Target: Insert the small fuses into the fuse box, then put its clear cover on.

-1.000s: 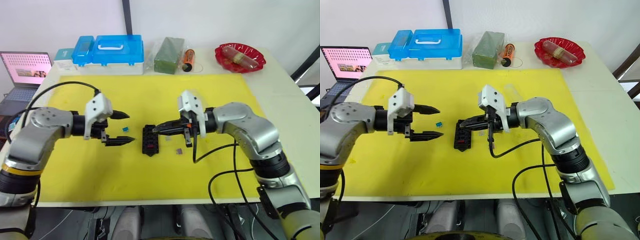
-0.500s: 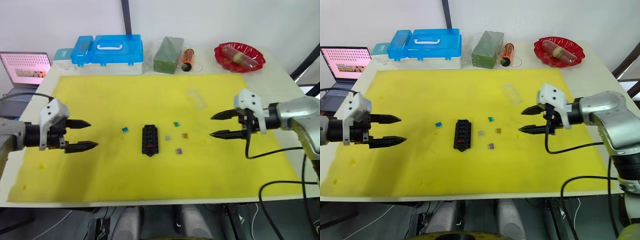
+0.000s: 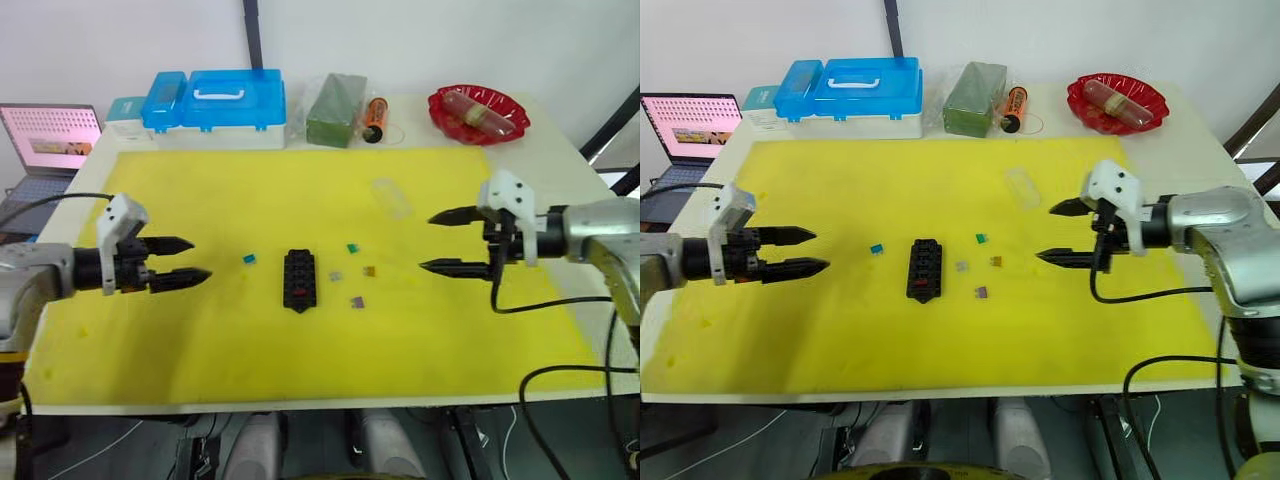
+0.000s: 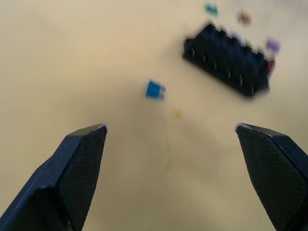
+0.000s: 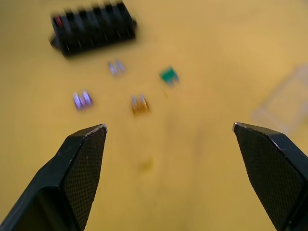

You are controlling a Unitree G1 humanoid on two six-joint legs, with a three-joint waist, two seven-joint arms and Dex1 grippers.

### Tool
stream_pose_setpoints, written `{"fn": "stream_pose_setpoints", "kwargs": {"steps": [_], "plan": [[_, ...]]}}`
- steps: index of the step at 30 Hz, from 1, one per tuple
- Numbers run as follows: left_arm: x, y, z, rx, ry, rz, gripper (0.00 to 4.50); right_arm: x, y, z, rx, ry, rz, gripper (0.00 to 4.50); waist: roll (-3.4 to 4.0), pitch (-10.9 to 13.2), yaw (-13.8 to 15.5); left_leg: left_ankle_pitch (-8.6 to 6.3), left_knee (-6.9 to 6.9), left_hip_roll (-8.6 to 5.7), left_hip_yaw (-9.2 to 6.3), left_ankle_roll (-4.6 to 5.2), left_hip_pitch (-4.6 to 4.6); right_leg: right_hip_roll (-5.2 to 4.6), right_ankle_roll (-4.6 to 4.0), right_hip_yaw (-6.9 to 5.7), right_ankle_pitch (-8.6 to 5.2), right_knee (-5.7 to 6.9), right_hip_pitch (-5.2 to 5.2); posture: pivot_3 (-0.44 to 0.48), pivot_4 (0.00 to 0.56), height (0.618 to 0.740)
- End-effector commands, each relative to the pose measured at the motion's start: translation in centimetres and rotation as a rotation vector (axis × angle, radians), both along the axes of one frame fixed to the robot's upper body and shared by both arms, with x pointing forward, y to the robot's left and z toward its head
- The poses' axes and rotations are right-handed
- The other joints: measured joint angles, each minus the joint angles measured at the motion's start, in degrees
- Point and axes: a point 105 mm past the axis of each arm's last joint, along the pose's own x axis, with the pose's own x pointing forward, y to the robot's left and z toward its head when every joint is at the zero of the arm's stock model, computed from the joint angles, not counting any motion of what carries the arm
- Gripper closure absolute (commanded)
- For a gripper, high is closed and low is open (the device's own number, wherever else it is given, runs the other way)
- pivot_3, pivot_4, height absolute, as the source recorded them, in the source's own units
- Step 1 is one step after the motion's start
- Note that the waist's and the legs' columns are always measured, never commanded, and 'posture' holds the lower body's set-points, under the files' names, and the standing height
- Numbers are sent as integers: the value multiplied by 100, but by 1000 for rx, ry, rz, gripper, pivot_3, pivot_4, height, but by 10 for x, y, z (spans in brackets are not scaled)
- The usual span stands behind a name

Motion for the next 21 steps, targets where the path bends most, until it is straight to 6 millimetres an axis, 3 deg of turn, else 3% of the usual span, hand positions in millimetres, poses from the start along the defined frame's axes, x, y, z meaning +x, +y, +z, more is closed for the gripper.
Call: {"fn": "stream_pose_setpoints", "kwargs": {"steps": [1,7,10,13,21], "plan": [[6,-10,7,-219,134,63,0,-4,31,17,24,-79,47,7,0,0,6,0,0,0,-1,0,0,0,0,0,0,1,0,0,150,740],[16,-34,-10,-408,373,135,0,-4,61,6,-7,-75,93,7,-9,-3,43,0,8,-7,-16,-1,-6,-12,3,-9,2,3,2,0,150,740],[21,-37,-14,-469,460,167,599,-6,79,8,18,-53,136,0,-10,-3,29,1,8,-8,-17,-1,-5,-10,2,-9,2,4,2,0,150,740],[25,-39,-11,-534,512,181,1565,-6,87,7,4,-64,157,0,-10,-3,25,1,5,-7,-22,-1,-3,-5,0,-11,2,6,2,0,150,740],[31,-35,-12,-587,568,242,1565,-5,88,9,11,-83,155,0,-11,-4,37,3,4,-9,-21,-7,-3,-12,0,-11,3,5,2,0,150,740]]}}
